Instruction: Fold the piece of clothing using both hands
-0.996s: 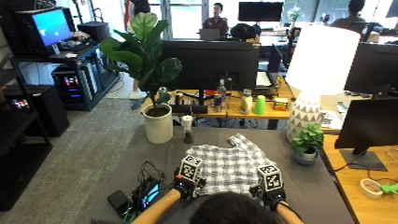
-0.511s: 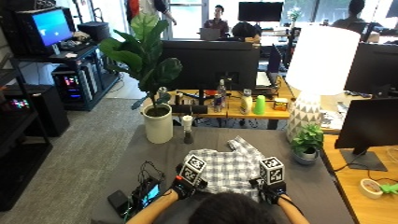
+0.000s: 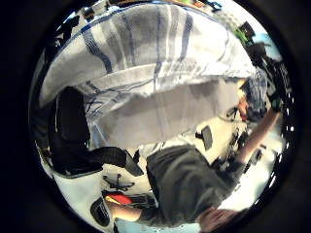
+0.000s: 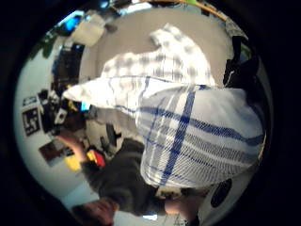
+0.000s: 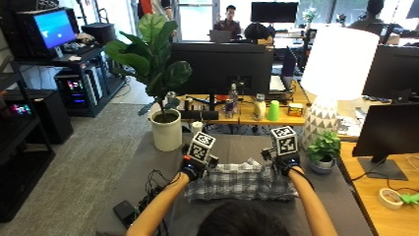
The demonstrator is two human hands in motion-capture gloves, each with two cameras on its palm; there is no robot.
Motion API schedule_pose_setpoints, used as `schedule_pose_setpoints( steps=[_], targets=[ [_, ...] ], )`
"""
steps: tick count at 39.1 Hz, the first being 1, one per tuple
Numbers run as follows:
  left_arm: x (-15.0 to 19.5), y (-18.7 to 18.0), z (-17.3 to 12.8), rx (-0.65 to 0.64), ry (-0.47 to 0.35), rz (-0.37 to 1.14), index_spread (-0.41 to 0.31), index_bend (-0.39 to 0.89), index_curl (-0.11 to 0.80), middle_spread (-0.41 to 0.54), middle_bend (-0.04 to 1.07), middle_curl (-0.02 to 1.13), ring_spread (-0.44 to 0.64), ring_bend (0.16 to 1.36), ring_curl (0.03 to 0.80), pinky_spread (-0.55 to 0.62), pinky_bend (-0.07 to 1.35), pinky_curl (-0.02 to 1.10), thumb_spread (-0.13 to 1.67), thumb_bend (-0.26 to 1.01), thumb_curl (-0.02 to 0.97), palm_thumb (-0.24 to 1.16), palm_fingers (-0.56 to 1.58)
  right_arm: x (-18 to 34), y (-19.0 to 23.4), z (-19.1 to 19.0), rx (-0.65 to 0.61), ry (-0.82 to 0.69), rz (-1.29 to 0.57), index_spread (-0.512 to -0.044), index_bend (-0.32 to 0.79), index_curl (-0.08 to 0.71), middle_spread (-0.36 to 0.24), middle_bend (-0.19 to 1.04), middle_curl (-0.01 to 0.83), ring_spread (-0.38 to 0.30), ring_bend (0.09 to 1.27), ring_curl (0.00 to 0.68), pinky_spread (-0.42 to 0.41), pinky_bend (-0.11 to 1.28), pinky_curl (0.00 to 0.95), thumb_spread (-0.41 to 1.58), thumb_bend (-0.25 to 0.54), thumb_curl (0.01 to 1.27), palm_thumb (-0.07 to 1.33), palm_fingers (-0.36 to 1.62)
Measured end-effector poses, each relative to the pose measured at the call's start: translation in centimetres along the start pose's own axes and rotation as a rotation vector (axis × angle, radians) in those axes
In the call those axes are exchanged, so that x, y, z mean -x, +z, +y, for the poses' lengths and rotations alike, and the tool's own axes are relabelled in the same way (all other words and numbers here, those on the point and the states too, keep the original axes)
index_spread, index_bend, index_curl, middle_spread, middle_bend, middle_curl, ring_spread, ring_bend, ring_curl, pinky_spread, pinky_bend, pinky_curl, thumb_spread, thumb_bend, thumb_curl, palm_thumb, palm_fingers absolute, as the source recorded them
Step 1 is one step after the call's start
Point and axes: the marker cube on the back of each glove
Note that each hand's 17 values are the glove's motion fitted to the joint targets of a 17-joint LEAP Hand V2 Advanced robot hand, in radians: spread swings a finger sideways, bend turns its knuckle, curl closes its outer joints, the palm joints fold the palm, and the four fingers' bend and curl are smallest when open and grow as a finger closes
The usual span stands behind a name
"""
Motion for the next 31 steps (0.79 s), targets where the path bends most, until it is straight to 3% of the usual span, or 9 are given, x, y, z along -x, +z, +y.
schedule_pose_setpoints(
  steps=[4,8,10,11,13,18,25,27,31],
  targets=[
    [0.0,1.9,-4.6,0.116,-0.113,0.006,-0.295,0.19,0.433,-0.326,0.44,0.50,-0.36,0.61,0.426,-0.34,0.26,0.37,1.44,0.11,0.256,0.55,1.23,0.4,2.1,-6.4,-0.107,0.125,-0.022,-0.244,0.17,0.383,-0.168,0.41,0.461,-0.211,0.66,0.437,-0.244,0.49,0.410,1.10,0.197,0.43,1.07,1.25],
    [-0.4,3.3,-3.5,0.239,-0.224,0.035,-0.289,0.18,0.441,-0.320,0.42,0.50,-0.35,0.60,0.431,-0.34,0.27,0.39,1.44,0.10,0.270,0.55,1.19,2.0,2.4,-4.6,-0.174,0.224,-0.092,-0.248,0.11,0.364,-0.165,0.42,0.471,-0.214,0.66,0.443,-0.235,0.47,0.411,1.11,0.182,0.44,1.07,1.16],
    [-0.3,4.6,-3.9,0.231,-0.261,0.053,-0.254,0.09,0.413,-0.289,0.30,0.47,-0.33,0.54,0.417,-0.31,0.34,0.41,1.44,0.08,0.265,0.51,0.94,2.5,3.0,-3.7,-0.179,0.224,-0.145,-0.257,0.08,0.349,-0.151,0.37,0.456,-0.199,0.62,0.433,-0.189,0.44,0.406,1.12,0.161,0.43,1.05,0.95],
    [-0.3,5.1,-4.2,0.215,-0.268,0.068,-0.211,0.04,0.394,-0.222,0.14,0.44,-0.26,0.52,0.423,-0.24,0.38,0.43,1.44,0.06,0.252,0.47,0.59,2.5,3.4,-3.6,-0.171,0.219,-0.162,-0.258,0.08,0.349,-0.143,0.35,0.456,-0.190,0.61,0.439,-0.168,0.44,0.415,1.13,0.148,0.43,1.03,0.87],
    [-0.3,5.9,-4.3,0.177,-0.276,0.102,-0.180,0.09,0.400,-0.166,0.12,0.47,-0.22,0.55,0.468,-0.19,0.42,0.46,1.44,0.04,0.247,0.44,0.47,1.9,4.1,-3.0,-0.131,0.227,-0.166,-0.258,0.08,0.345,-0.129,0.33,0.454,-0.180,0.60,0.445,-0.143,0.44,0.420,1.15,0.135,0.43,1.02,0.84],
    [-1.0,6.4,-3.6,0.088,-0.232,0.192,-0.121,0.14,0.380,-0.069,0.10,0.38,-0.11,0.53,0.415,-0.04,0.36,0.43,1.44,0.00,0.227,0.38,0.36,-0.6,4.8,-0.4,0.035,0.300,-0.150,-0.255,0.09,0.312,-0.105,0.31,0.445,-0.154,0.58,0.425,-0.094,0.41,0.398,1.20,0.094,0.41,0.96,0.81],
    [-4.9,9.3,-0.5,0.161,-0.077,0.332,-0.102,0.18,0.382,-0.009,0.12,0.33,-0.04,0.54,0.381,0.05,0.36,0.39,1.42,-0.02,0.204,0.31,0.37,-2.0,9.0,4.5,0.399,0.266,-0.313,-0.262,0.10,0.298,-0.066,0.26,0.438,-0.107,0.52,0.421,-0.031,0.43,0.410,1.26,-0.018,0.37,0.79,0.70],
    [-6.0,11.3,0.3,0.194,-0.065,0.314,-0.096,0.18,0.384,0.015,0.11,0.32,-0.01,0.53,0.379,0.08,0.37,0.39,1.40,-0.05,0.184,0.23,0.34,-2.4,11.3,5.6,0.440,0.286,-0.303,-0.278,0.03,0.273,-0.031,0.18,0.418,-0.040,0.48,0.417,0.047,0.48,0.432,1.23,-0.079,0.33,0.65,0.41],
    [-7.0,14.2,0.7,0.161,-0.089,0.299,-0.061,0.15,0.376,0.086,0.13,0.31,0.10,0.53,0.384,0.20,0.37,0.39,1.36,-0.06,0.154,0.10,0.19,-2.8,14.6,6.8,0.419,0.337,-0.255,-0.290,0.05,0.239,0.006,0.18,0.403,0.015,0.47,0.403,0.112,0.53,0.426,1.22,-0.060,0.30,0.56,0.34]
  ],
)
